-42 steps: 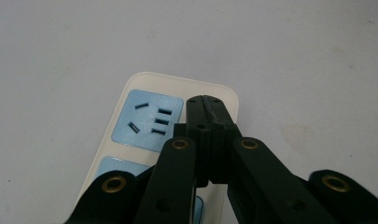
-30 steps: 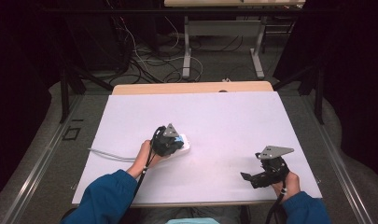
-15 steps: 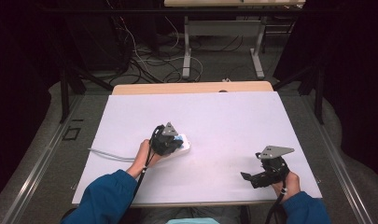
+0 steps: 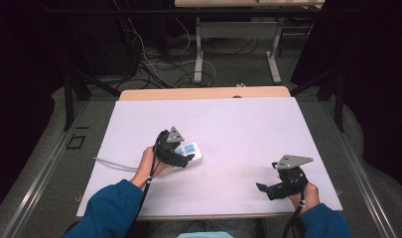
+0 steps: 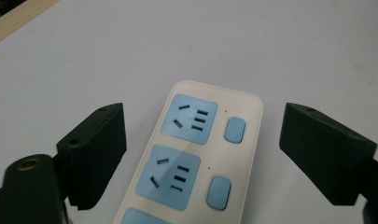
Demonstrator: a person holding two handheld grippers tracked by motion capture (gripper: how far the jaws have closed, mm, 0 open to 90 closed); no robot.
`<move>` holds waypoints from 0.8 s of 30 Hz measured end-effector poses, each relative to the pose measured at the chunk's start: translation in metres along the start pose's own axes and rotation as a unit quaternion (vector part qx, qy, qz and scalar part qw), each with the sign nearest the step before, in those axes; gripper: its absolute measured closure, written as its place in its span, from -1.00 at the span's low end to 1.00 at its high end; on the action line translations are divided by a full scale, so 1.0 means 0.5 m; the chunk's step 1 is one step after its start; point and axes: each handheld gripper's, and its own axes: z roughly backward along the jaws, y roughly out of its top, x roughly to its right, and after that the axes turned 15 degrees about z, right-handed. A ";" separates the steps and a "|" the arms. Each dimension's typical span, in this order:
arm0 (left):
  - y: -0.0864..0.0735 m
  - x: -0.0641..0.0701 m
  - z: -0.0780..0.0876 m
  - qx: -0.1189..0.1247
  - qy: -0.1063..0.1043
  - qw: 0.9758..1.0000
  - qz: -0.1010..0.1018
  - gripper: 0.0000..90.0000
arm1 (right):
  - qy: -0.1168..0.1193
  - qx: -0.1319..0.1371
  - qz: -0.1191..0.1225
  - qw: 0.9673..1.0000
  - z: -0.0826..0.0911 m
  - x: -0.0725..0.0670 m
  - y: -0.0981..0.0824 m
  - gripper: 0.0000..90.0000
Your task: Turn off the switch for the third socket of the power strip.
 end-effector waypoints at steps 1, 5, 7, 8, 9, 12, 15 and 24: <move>-0.002 -0.001 0.006 0.000 0.003 1.000 0.001 -0.82 | 0.003 -0.002 0.002 1.000 0.000 0.001 0.000 -0.89; -0.013 -0.007 0.028 -0.002 0.016 1.000 0.005 -0.98 | -0.001 0.000 0.001 1.000 0.000 0.000 0.000 -0.89; -0.021 -0.010 0.040 -0.001 0.017 1.000 0.010 -1.00 | 0.001 0.001 0.004 1.000 -0.001 0.001 0.000 -0.89; -0.023 -0.012 0.045 -0.004 0.019 1.000 0.009 -1.00 | 0.001 0.001 0.004 1.000 -0.001 0.001 0.000 -0.89; -0.027 -0.012 0.052 -0.003 0.024 1.000 0.011 -1.00 | -0.001 0.002 0.007 1.000 -0.001 0.002 0.000 -0.89; -0.035 -0.016 0.071 0.006 0.029 0.999 0.017 -1.00 | -0.001 0.000 0.003 1.000 0.000 0.001 0.000 -0.89; -0.046 -0.021 0.090 0.008 0.035 0.999 0.021 -1.00 | 0.001 -0.004 -0.001 1.000 0.001 0.000 0.000 -0.89; -0.093 -0.036 0.133 0.004 0.052 0.998 0.037 -1.00 | -0.002 -0.001 0.003 1.000 -0.001 0.001 0.000 -0.89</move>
